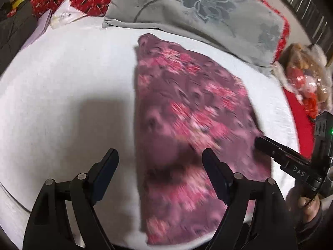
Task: Fold small clothes
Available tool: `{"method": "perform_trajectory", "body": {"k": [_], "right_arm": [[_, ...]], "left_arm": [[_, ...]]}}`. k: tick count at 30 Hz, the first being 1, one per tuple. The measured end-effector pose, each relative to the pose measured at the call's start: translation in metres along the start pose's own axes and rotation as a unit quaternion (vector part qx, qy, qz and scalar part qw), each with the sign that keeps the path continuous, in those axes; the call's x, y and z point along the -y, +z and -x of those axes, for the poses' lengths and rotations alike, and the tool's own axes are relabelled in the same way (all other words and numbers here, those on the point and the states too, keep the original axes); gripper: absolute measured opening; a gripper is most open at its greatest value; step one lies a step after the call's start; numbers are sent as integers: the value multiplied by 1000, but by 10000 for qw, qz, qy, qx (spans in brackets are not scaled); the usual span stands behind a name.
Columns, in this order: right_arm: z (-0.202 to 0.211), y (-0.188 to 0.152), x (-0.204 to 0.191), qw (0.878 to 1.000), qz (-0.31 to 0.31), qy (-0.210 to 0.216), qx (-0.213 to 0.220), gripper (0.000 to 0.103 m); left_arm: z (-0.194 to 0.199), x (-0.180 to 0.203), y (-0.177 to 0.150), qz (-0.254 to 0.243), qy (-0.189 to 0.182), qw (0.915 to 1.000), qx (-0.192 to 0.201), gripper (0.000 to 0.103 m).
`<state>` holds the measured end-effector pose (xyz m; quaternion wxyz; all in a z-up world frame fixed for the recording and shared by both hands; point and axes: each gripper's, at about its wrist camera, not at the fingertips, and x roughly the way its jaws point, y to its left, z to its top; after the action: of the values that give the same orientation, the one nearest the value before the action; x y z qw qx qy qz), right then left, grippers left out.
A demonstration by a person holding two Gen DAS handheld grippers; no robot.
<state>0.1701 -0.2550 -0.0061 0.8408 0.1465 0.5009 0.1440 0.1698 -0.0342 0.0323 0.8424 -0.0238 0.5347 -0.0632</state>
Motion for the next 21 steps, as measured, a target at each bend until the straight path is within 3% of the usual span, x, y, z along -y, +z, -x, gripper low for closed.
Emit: {"method": "perform_trajectory", "body": {"k": [2,3,5,10,13,14,15,16,18,21], "right_arm": [[-19,4,3,9999,-19,-85,-110,47],[-27,3,4,9998,53,-64,-197,47],[-26,6,9,9998,-66,140,-153,44],[-16,47,24,9970,-566,384,355,48],[-36,71,26,9956,-811,372,292,48],[-48,76,25,9961,-814,315,110,42],[-61,79,22,9973,-707,188,-84,20],[-64,80,20,9984,-564,60,-83,17],[-73,81,16,9994,-276,-183,-57,17],[-63,85,19,9989,-455,-133,-33,26]], "left_arm": [[-19,-4,3,-34,154,9995,-268,83],[-22,-8,3,58,-8,9993,-362,83],[-15,-17,10,258,-281,9990,-240,83],[-15,-16,47,332,-267,9991,-65,83],[-22,-8,67,262,-268,9993,12,83],[-26,-6,69,209,-198,9996,49,83],[-33,-4,72,120,-46,9999,60,83],[-46,-4,74,64,155,9998,-55,83],[-63,-11,73,132,67,9994,-328,86],[-44,-26,68,469,-254,9983,-249,85]]}}
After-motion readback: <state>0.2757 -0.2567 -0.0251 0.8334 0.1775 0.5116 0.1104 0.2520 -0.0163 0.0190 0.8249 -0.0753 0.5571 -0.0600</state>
